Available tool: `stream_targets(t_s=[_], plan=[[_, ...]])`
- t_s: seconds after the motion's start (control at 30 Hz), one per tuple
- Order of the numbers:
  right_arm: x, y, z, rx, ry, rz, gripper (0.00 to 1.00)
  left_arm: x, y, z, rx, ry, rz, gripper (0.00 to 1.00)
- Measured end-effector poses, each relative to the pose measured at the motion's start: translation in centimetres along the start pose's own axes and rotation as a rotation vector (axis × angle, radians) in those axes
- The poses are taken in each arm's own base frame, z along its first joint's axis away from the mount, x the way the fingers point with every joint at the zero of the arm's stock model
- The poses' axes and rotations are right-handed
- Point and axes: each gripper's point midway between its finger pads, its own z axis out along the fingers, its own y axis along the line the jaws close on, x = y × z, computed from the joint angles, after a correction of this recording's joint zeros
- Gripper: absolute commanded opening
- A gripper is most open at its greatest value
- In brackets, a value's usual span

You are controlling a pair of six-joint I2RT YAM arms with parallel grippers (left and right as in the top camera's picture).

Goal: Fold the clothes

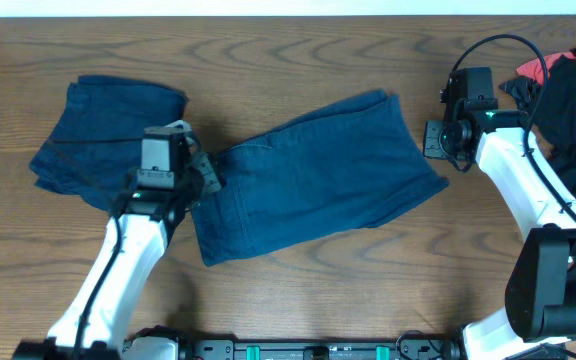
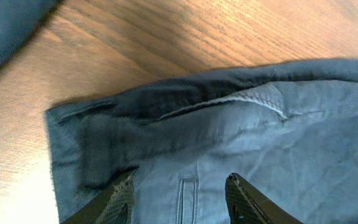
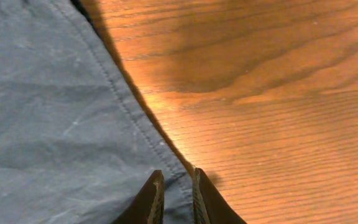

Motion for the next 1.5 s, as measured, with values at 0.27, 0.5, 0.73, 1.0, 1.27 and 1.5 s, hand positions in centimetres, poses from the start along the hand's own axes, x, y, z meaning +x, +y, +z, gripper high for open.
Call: stream_targets(t_s=[0.27, 0.5, 0.73, 1.0, 1.27, 1.5], plan=[[0.4, 0.5, 0.0, -0.028, 0.017, -0.001, 0.15, 1.1, 1.7, 3.8, -0.080, 0.051, -0.001, 0.51], [0.5, 0.7, 0.0, -0.043, 0.021, -0.001, 0.16, -0.5, 4.6, 3.8, -0.243, -0.040, -0.017, 0.55], [0.7, 1.2, 0.0, -0.072, 0.032, -0.001, 0.15, 1.0, 6.6, 5.2, -0.334, -0.001, -0.086, 0.63], [1.0, 1.3, -0.1, -0.076, 0.044, -0.013, 0.15, 0.6, 5.8, 0.0, -0.301, -0.022, -0.125, 0.98], [1.1, 1.3, -0.1, -0.077, 0.047, -0.017, 0.15, 1.1, 5.9, -4.8, -0.286, -0.047, -0.182, 0.98], [1.7, 1.2, -0.1, -0.075, 0.073, -0.018, 0.15, 4.7, 5.8, -1.0, -0.244, 0.122, -0.245, 0.98]])
